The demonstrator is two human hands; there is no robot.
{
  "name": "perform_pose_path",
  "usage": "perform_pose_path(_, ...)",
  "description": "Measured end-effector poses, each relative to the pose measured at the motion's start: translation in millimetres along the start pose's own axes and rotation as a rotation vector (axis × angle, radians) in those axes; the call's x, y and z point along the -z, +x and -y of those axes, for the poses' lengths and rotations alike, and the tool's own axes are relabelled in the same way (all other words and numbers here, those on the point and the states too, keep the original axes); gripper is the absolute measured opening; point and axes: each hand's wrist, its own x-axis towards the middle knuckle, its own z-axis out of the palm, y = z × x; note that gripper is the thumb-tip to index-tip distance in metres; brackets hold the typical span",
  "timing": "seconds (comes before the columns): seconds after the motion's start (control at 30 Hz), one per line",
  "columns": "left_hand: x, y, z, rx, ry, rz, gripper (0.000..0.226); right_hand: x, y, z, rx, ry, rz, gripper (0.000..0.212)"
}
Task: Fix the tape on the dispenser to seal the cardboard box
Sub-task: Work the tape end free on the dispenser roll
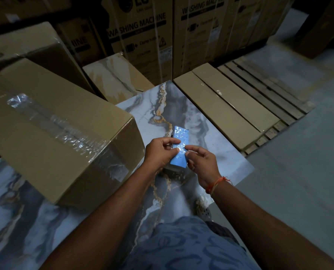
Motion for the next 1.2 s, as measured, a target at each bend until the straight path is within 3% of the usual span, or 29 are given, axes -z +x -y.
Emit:
perform_pose_path(0.17,3.8,-0.1,-2.8,-0.026,0.034,-0.017,0.025,-3.4,-4.6,-0.8,0.052,-0.001,0.039,0.013)
perform_pose_path(0.37,6.0,-4.6,2.3,-0.042,-0.064,0.025,0.027,-7.3,-7.0,-2.0,0.193,-0.111,-0.015,0.024)
perform_pose_path(0.63,5.4,-13.5,7.6,-0.006,-0.217,0.007,0.04,-5.2,-7.6,0.6,0.215,-0.13,-0.007,0.035)
perform_pose_path(0.77,-0.8,-14.9,11.0,0.099,-0.35,-0.049,0.029,-3.9,-9.1,0.3,0.237,-0.142,-0.013,0.036)
perform_pose_path(1.0,1.9,-18.5,11.3,0.09,-0.36,0.05,0.034,0.2,-6.5,-3.6,0.213,-0.118,-0.018,0.035)
perform_pose_path(1.2,-7.2,-17.9,13.0,0.127,-0.391,-0.048,0.008,-0.3,-5.5,-5.1,0.222,-0.108,-0.013,0.031)
